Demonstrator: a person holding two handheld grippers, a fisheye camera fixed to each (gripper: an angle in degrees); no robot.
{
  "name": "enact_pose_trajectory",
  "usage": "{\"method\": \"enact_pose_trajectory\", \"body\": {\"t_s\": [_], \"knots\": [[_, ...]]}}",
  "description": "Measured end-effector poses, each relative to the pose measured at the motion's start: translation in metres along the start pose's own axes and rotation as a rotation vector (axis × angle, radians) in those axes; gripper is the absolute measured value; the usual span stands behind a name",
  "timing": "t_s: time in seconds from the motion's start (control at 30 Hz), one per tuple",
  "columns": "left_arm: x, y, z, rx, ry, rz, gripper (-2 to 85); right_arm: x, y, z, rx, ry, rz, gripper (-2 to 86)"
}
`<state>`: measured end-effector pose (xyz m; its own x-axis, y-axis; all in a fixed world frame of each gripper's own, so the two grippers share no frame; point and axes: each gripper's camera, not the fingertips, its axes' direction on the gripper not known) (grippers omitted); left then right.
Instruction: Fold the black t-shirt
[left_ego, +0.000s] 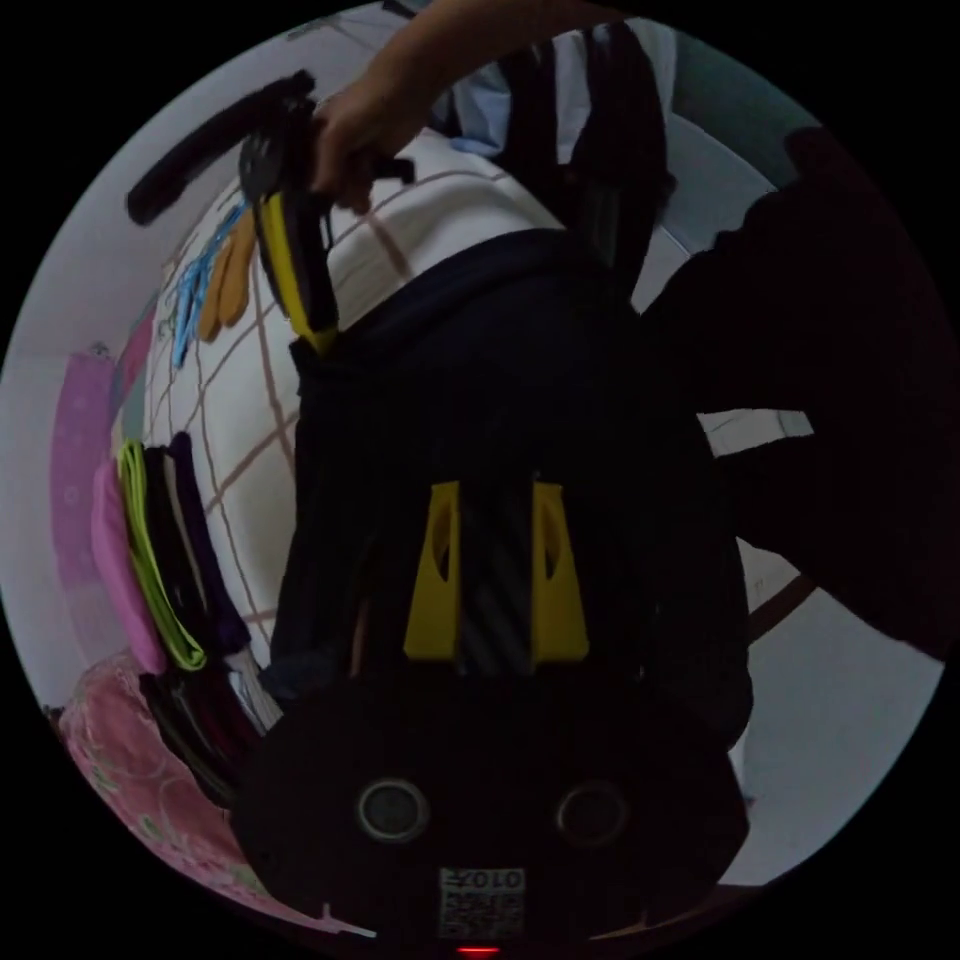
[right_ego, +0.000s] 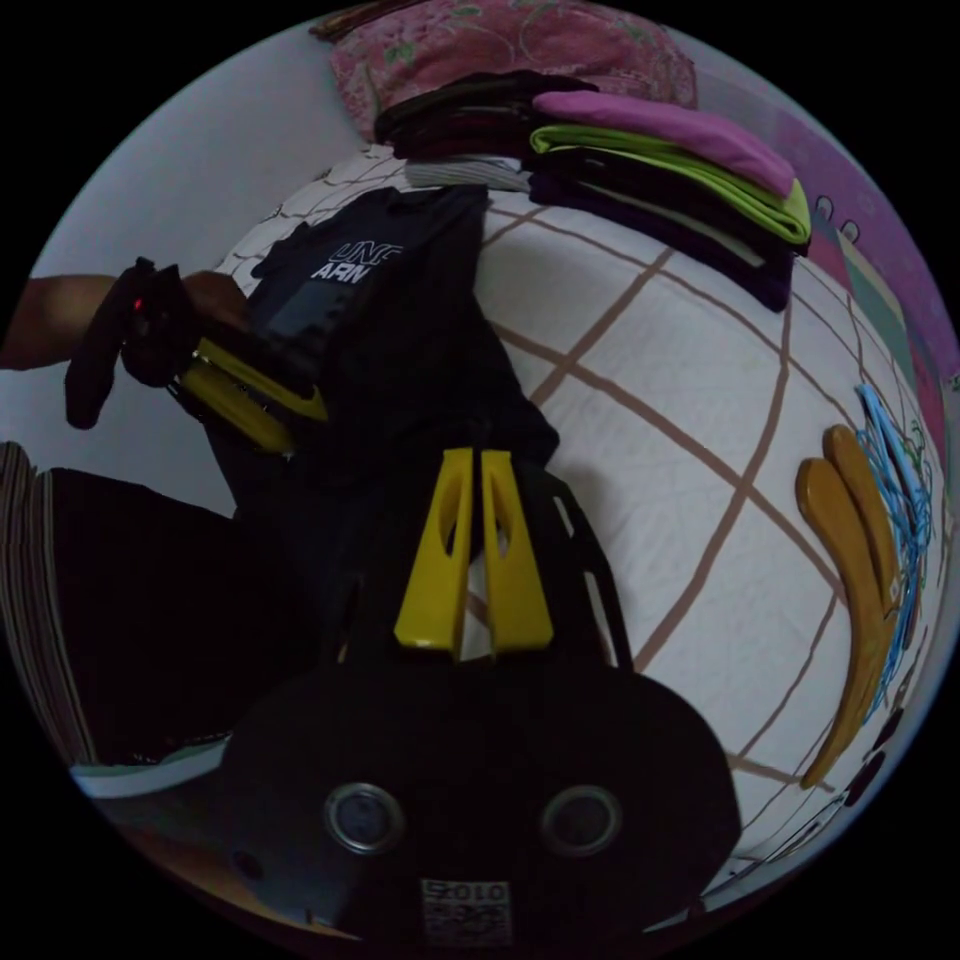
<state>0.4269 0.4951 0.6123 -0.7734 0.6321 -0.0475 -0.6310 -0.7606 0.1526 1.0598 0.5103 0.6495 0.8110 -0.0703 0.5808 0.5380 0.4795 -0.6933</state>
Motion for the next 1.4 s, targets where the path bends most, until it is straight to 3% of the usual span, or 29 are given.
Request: {"method": "enact_pose_trajectory", "body": {"t_s": [0.2, 0.33, 0.57, 0.67, 0.87, 0.97, 1.2, 1.4], "knots": [[-0.070, 0.018, -0.015, 0.095, 0.198, -0.331, 0.2, 0.013, 0.006, -0.022, 0.023, -0.038, -0.015, 3.4], [-0.149, 0.033, -0.039, 0.136, 0.167, -0.488, -0.1, 0.038, -0.001, -0.054, 0.100, -0.031, 0.000, 3.4], [-0.337, 0.015, -0.058, 0.060, 0.026, -0.675, -0.2, 0.135, -0.037, -0.109, 0.252, -0.003, 0.161, 3.4], [-0.377, -0.009, -0.036, -0.020, -0.009, -0.670, -0.2, 0.170, -0.058, -0.102, 0.197, -0.009, 0.233, 3.4], [-0.382, -0.064, 0.019, -0.177, -0.090, -0.513, -0.2, 0.201, -0.079, -0.061, -0.066, 0.070, 0.318, 3.5], [-0.377, -0.082, 0.028, -0.131, -0.113, -0.493, -0.2, 0.207, -0.077, -0.053, -0.141, 0.109, 0.336, 3.4], [-0.389, -0.093, 0.023, -0.002, -0.174, -0.583, 0.4, 0.221, -0.066, -0.069, -0.114, 0.054, 0.475, 3.3], [-0.399, -0.092, 0.045, -0.078, -0.053, -0.582, 4.7, 0.232, -0.064, -0.065, -0.070, 0.070, 0.552, 2.8]]}}
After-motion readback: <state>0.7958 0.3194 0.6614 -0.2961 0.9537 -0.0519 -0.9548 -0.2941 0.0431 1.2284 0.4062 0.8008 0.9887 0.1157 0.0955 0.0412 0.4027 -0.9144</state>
